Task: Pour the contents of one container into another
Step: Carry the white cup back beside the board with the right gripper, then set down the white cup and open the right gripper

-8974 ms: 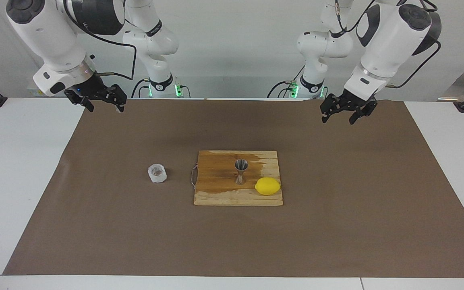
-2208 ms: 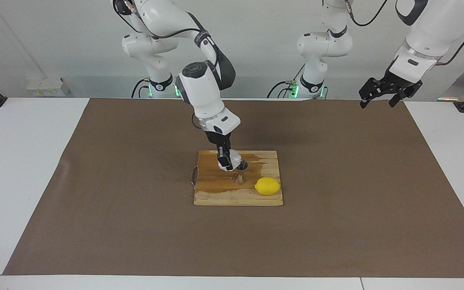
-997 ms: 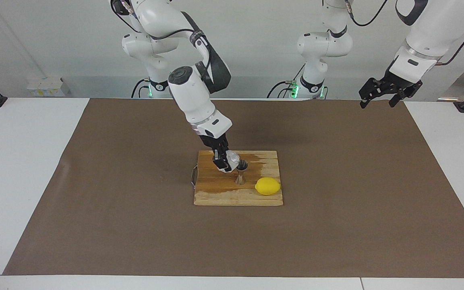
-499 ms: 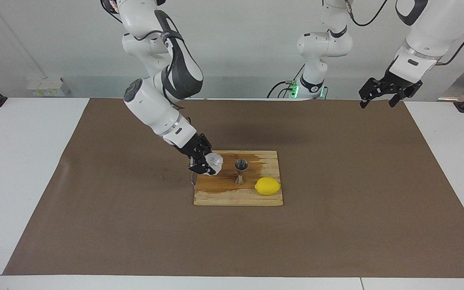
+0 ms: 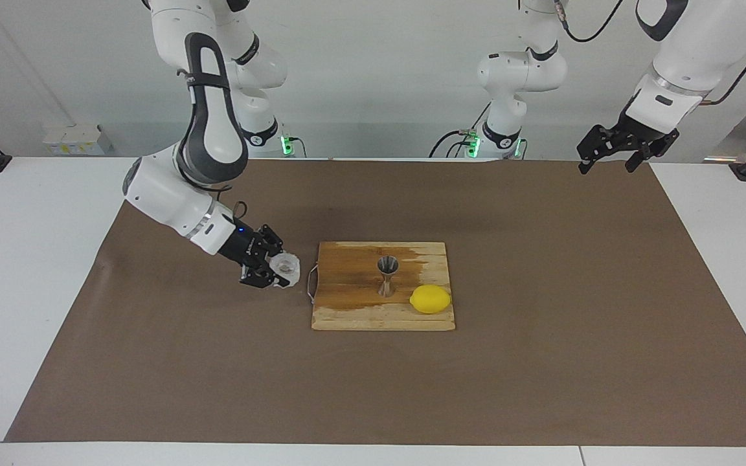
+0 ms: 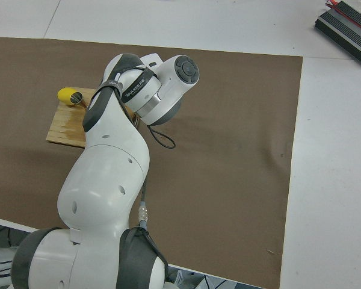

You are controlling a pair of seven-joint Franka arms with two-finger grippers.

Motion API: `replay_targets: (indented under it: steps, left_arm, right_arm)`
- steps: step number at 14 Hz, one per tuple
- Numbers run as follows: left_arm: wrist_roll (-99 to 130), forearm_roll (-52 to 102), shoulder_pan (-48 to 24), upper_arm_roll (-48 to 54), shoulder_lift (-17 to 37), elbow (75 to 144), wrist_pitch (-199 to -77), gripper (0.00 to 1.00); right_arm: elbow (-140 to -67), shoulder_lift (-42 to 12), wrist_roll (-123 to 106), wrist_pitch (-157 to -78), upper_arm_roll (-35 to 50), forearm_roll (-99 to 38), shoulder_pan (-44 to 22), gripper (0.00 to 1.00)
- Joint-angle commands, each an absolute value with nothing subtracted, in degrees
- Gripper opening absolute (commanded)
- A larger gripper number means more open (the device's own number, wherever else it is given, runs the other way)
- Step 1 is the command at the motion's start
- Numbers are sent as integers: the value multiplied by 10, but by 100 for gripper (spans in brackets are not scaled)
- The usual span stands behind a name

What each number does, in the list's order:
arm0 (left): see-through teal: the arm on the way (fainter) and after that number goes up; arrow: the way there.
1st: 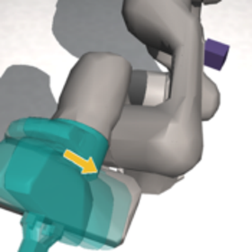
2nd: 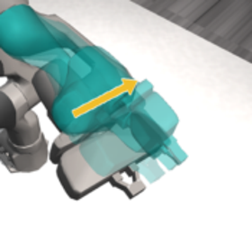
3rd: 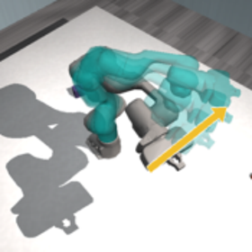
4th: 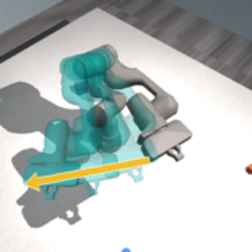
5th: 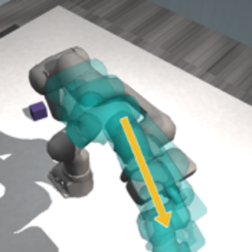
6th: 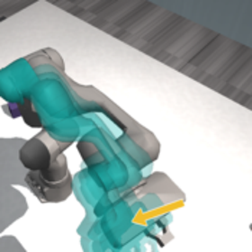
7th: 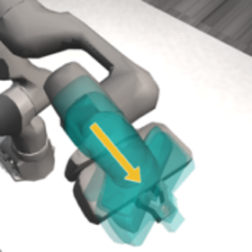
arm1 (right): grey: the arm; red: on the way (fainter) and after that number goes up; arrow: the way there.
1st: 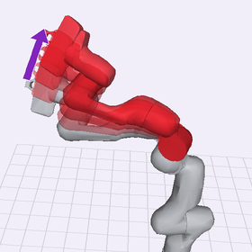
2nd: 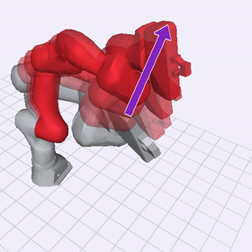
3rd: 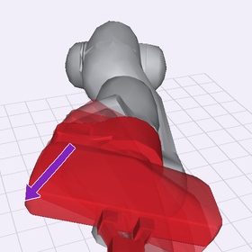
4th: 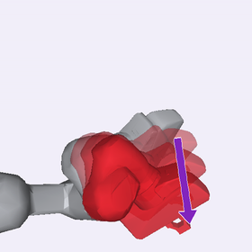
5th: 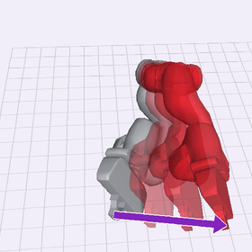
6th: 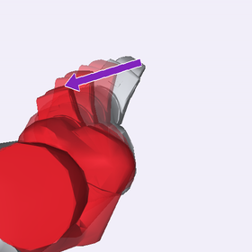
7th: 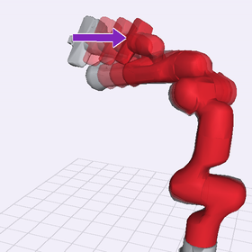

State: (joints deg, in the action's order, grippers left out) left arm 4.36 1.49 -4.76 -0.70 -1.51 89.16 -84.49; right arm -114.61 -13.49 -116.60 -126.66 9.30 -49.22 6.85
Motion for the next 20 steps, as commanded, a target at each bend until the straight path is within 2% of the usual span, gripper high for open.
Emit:
replay_targets:
  steps: [1, 6, 8, 9, 10, 14, 16, 20]
  left_arm:
    - [38, 12, -44, -6, -18, 896, -846, 100]
    - [38, 12, -45, -6, -18, 896, -846, 100]
    - [38, 12, -44, -6, -18, 896, -846, 100]
    - [38, 12, -44, -6, -18, 896, -846, 100]
    - [38, 12, -44, -6, -18, 896, -846, 100]
    - [38, 12, -45, -6, -18, 896, -846, 100]
    - [38, 12, -44, -6, -18, 896, -846, 100]
    - [38, 12, -44, -6, -18, 896, -846, 100]
  right_arm:
    - [-1209, -115, -1242, -1279, 99, -513, 97, 0]
    - [-1223, -178, -1316, -1276, 101, -525, 162, 0]
    - [-1223, -185, -1340, -1276, 100, -572, 161, 0]
    - [-1222, -185, -1339, -1274, 100, -584, 162, 12]
    - [-1221, -185, -1336, -1274, 100, -585, 160, 99]
    - [-1220, -126, -1301, -1273, 98, -547, 155, 100]
    - [-1219, -103, -1245, -1234, 97, -506, 162, 100]
    - [-1214, -48, -991, -1212, 98, -396, 155, 100]
